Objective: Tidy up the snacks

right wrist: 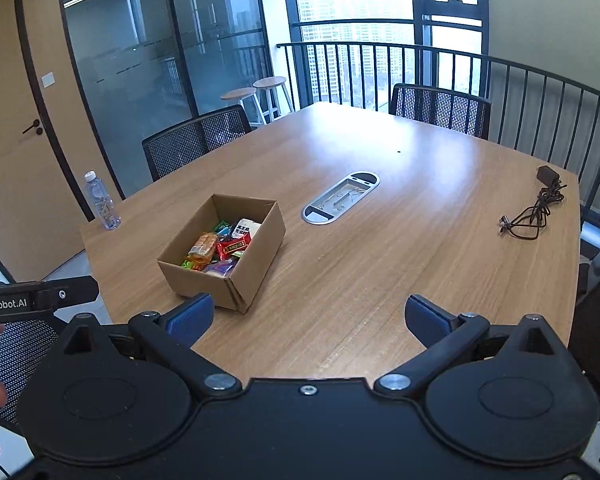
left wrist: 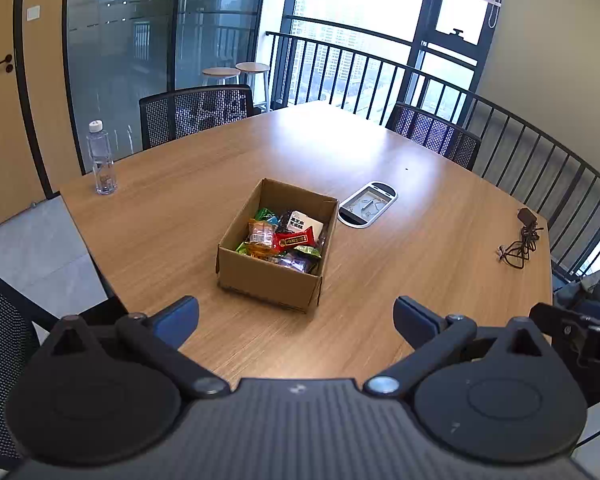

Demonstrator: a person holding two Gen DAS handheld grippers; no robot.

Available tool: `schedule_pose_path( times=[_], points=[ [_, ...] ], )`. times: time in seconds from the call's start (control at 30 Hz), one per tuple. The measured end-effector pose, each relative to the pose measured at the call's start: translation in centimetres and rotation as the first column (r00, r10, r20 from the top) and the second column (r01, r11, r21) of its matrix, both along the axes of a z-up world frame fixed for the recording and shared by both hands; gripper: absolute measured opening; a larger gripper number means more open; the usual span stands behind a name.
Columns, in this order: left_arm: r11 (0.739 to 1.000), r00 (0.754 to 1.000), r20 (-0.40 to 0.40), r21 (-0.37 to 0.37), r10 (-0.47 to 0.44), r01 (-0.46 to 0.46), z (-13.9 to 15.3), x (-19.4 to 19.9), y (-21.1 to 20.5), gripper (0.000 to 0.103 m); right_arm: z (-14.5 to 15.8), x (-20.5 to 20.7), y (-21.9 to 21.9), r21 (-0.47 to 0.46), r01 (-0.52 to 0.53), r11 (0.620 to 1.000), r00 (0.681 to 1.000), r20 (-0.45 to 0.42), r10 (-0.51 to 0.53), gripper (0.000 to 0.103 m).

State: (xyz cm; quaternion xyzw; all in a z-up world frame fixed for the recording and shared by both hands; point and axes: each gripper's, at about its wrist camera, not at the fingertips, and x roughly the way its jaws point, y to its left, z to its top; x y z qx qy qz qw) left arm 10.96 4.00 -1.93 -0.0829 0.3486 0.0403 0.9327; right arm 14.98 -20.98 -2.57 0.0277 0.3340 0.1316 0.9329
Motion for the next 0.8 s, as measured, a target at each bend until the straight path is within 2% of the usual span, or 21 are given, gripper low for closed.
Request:
schedule_pose_path(
  times=[0.3, 0.8],
  points=[
    [1.000, 0.999, 0.030, 0.018, -0.026, 0.026, 0.3, -2.9, -1.2, 0.103, 0.5, -2.7, -0.9, -0.014, -0.007, 1.000, 0.999, 0.034, 0.008, 0.103],
    [0.999, 0.998, 0.051, 0.031, -0.044, 0.042, 0.7, -5.3, -2.3, 0.103, 0.8, -5.4, -2.6, -0.016, -0.010, 1.000, 0.998, 0.061, 0.011, 0.103]
  ],
)
